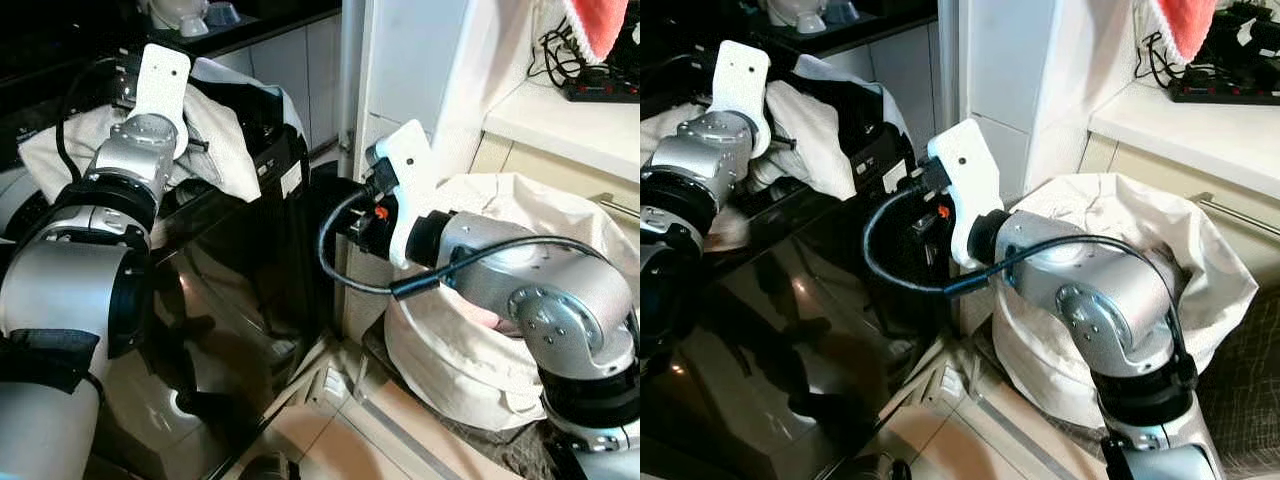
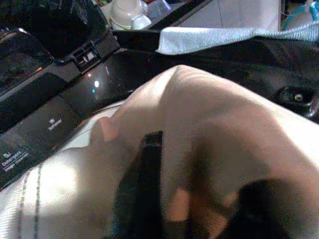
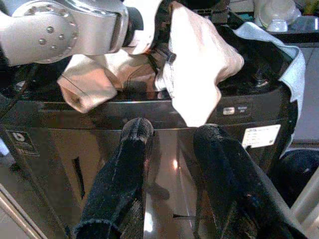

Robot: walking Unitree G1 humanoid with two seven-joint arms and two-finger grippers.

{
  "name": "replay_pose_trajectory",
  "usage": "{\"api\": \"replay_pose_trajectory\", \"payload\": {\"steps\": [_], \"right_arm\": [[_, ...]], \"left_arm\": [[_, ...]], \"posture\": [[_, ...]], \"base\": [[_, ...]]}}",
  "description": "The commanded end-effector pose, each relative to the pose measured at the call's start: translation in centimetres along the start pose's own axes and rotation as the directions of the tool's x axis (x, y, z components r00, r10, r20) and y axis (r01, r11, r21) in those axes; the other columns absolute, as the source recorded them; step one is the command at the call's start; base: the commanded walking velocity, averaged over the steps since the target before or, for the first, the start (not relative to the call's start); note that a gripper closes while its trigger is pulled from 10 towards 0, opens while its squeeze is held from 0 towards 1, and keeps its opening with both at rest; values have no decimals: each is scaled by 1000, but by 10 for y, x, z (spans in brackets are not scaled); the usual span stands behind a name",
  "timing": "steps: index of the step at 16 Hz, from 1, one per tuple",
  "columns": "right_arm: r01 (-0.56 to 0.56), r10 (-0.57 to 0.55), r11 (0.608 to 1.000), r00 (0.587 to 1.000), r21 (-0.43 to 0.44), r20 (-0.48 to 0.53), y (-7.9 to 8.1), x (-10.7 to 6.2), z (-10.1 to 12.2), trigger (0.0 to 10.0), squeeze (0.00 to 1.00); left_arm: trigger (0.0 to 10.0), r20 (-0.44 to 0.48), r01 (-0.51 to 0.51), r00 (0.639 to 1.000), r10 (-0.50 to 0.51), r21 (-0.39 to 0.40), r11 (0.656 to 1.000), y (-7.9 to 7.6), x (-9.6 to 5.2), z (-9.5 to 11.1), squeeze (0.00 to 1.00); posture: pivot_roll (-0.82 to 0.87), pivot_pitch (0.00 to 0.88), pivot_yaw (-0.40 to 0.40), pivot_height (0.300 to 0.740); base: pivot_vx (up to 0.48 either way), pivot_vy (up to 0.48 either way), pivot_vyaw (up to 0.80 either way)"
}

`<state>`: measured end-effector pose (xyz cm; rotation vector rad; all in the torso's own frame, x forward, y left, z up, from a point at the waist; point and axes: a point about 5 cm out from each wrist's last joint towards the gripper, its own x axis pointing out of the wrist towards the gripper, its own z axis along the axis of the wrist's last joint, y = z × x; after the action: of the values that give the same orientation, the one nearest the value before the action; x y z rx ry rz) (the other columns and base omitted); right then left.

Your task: Clothes washing

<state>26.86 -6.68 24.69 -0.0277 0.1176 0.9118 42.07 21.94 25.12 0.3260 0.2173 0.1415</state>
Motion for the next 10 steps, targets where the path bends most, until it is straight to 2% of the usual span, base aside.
{"api": "replay_pose_trajectory", "payload": {"steps": [1, 6, 10], "right_arm": [[-35, 35, 999, 999, -6, -17, 6, 0, -2, 10000, 0], [-22, 22, 1000, 1000, -12, -11, 3, 0, 0, 10000, 0], [4, -4, 1000, 1000, -8, -1, -2, 0, 2, 10000, 0]], "left_arm": [[10000, -34, 6, 999, -5, 30, 1000, 4, 0, -6, 1000], [10000, -40, 3, 999, 4, 165, 986, 19, -2, 1, 1000], [10000, -54, 33, 998, -21, 222, 975, 31, -6, -2, 1000]], "posture": [[-9, 0, 100, 740], [10, 0, 93, 740], [25, 0, 84, 740]], "base": [[0, 0, 0], [0, 0, 0], [0, 0, 0]]}}
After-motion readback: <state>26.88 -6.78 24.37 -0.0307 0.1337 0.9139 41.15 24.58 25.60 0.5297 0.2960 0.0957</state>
